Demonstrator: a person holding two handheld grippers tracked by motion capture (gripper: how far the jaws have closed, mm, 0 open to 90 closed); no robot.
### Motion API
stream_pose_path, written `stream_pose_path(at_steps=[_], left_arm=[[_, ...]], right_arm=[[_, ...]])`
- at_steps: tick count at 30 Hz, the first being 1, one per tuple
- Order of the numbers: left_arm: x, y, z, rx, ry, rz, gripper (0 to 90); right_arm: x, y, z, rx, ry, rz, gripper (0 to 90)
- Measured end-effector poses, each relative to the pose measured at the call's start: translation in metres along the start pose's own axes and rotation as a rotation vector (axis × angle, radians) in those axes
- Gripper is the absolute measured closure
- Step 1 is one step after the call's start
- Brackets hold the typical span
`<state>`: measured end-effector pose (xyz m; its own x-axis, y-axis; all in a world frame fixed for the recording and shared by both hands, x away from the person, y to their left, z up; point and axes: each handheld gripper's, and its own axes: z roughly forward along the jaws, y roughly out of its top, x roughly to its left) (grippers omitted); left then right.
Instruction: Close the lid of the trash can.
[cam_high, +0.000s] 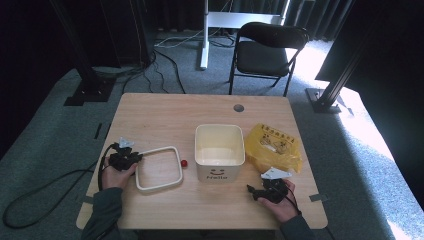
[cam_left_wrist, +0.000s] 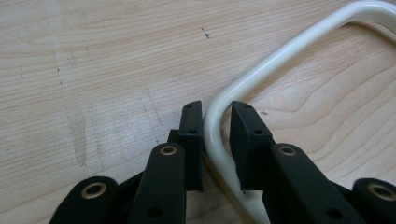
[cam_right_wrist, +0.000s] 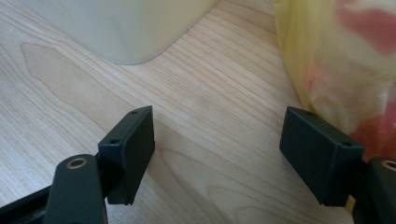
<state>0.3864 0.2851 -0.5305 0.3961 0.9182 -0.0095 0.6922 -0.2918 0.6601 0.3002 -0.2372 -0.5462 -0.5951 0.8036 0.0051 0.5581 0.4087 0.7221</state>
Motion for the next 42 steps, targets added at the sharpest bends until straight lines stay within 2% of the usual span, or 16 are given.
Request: stream_pose_path(at_steps=[2,5,10,16,20,30,35,42], left_arm=[[0.002,0.000,0.000,-0.003,-0.023,-0.018,75.8],[0.002,-0.001,-0.001,-0.001,-0.030,-0.027,76.0],[-0.002,0.001,-0.001,0.006,0.003,-0.011,76.5],[-0.006,0.003,-0.003,0.006,0.019,0.004,77.5],[-0.006,0.003,-0.004,0.001,0.012,-0.013,78.0],[-0.003,0.006,-0.015,-0.048,0.004,-0.072,78.3],[-0.001,0.012,-0.025,-0.090,-0.007,-0.109,78.4],[-0.002,0.030,-0.041,-0.139,-0.011,-0.112,78.5]], right_arm=[[0.000,0.000,0.000,0.001,0.000,0.001,25.7],[0.000,0.000,0.000,0.000,0.000,0.001,25.7],[0.000,0.000,0.000,0.000,0.001,0.003,25.6],[0.000,0.000,0.000,0.000,0.000,0.001,25.6],[0.000,0.000,0.000,-0.001,0.001,0.001,25.7],[0.000,0.000,0.000,-0.001,0.001,0.001,25.6],[0.000,0.000,0.000,-0.002,0.001,0.001,25.6],[0.000,0.000,0.000,-0.003,0.000,0.003,25.6]])
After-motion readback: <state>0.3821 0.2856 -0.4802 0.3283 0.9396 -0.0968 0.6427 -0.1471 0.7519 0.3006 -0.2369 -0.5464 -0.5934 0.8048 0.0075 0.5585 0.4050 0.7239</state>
